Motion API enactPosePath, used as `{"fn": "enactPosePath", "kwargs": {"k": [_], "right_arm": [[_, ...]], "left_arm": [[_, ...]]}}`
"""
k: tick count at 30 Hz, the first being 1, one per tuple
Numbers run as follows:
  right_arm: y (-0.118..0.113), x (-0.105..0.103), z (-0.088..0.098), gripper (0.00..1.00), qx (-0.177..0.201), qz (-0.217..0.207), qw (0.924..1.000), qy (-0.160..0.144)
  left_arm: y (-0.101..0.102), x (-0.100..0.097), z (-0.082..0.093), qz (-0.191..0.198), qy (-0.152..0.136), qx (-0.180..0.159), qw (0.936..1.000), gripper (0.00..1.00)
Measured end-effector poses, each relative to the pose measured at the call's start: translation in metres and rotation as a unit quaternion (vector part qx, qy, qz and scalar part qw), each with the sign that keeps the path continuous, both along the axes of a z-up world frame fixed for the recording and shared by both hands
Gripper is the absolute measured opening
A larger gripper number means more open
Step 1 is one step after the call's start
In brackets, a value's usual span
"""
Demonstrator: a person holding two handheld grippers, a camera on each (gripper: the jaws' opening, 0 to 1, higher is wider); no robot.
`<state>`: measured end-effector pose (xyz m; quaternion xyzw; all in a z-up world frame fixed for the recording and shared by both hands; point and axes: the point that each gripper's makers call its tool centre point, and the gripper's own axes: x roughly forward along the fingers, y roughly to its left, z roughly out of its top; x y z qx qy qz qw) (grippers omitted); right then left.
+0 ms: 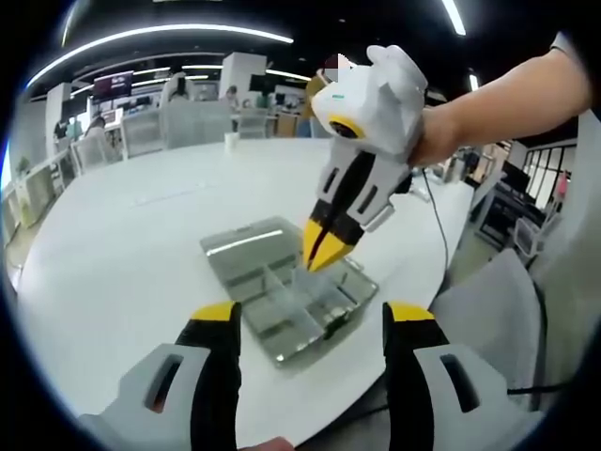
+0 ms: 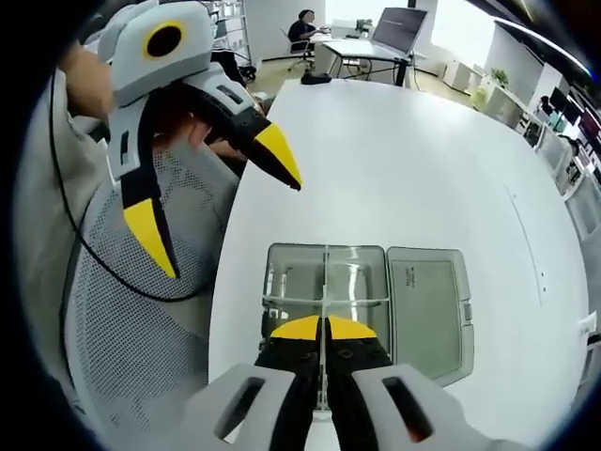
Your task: Insert the divider into the dual guide fixture by aligning both edges with the guide slots and pushing it downward to the bottom, including one-sided entry, uneven engagement, binding, and posture correction.
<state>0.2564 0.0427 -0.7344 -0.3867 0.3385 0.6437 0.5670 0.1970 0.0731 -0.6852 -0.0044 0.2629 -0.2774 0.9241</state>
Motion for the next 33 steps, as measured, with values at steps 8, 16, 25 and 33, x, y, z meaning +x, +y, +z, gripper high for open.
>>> {"fn": "enactPosePath", "kwargs": {"k": [8, 16, 25, 33], "right_arm": [[-0.0015, 0.0001, 0.0008, 0.00, 0.007, 0.003, 1.0000, 0.001], [-0.0037, 0.0021, -0.0003, 0.00, 0.019, 0.010, 0.9998, -0.001], [-0.0034, 0.0024, 0.0029, 0.00, 0.020, 0.009, 0.9997, 0.005], [-0.0032, 0.0014, 0.0016, 0.00, 0.024, -0.005, 0.9996, 0.014]], "left_arm": [[0.0002, 0.0009, -0.0021, -0.001, 0.000, 0.000, 1.0000, 0.59], [0.0001, -0.0006, -0.0018, -0.001, 0.002, 0.001, 1.0000, 0.59], [-0.0016, -0.0005, -0.0019, -0.003, 0.002, 0.003, 1.0000, 0.59], [-0.0017, -0.0007, -0.0020, -0.002, 0.003, 0.002, 1.0000, 0.59]]}}
